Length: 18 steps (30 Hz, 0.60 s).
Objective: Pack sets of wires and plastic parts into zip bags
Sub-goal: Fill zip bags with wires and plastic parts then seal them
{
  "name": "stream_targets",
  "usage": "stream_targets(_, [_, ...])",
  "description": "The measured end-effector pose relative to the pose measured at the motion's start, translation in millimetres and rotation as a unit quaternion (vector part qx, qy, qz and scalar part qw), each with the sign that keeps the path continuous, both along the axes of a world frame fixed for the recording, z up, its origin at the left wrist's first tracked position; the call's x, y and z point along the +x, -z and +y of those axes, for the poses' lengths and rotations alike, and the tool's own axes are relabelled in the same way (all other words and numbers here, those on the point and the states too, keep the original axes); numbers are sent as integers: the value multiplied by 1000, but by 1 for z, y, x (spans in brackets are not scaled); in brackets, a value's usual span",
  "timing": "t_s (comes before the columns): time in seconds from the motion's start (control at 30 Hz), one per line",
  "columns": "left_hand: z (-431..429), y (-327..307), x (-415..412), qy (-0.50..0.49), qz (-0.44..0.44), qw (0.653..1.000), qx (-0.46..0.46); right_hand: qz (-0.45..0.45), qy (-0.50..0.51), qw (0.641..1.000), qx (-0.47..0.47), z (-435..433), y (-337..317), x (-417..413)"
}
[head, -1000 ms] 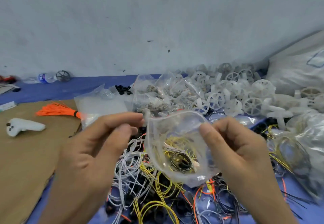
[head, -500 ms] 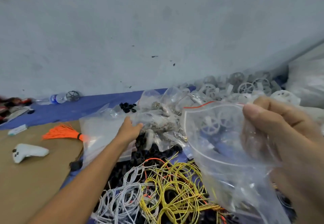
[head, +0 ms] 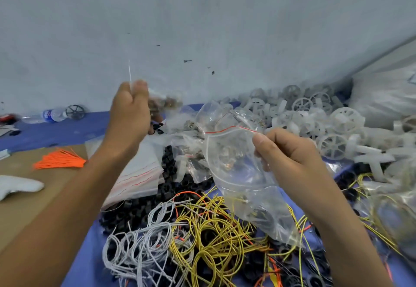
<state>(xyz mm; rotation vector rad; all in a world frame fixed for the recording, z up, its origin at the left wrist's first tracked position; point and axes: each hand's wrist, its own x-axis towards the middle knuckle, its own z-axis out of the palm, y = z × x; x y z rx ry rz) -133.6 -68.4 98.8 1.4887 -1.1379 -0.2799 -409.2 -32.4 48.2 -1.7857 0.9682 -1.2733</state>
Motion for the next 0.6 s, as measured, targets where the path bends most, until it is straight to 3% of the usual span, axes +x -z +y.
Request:
stream_targets(0.07, [20,-21,-15,53,46,997,-10,6,2,1000,3,0,2,2])
stream_targets(0.13, [39,-33,-34,118,27,993,-7,6,4,1000,4,-1,4,4])
stream_targets(0.3, [66,-34,-72,277,-173,941,91,-16,14,1000,15,-3,7,2])
stream_targets(0.43, [71,-22,-83,426,-181,851,250,-34,22,999,20,-5,9,-1])
stream_targets(0.5, [69,-14,-81,470,-208,813,273,-37,23,999,16,-7,9,-2])
stream_targets(0.53, [67,-12,-79,470,-223,813,261,-39,23,999,13,-7,10,-3])
stream_targets(0.6, [57,-7,-69,422,-215,861,183,-43,20,999,11,-7,10,-5])
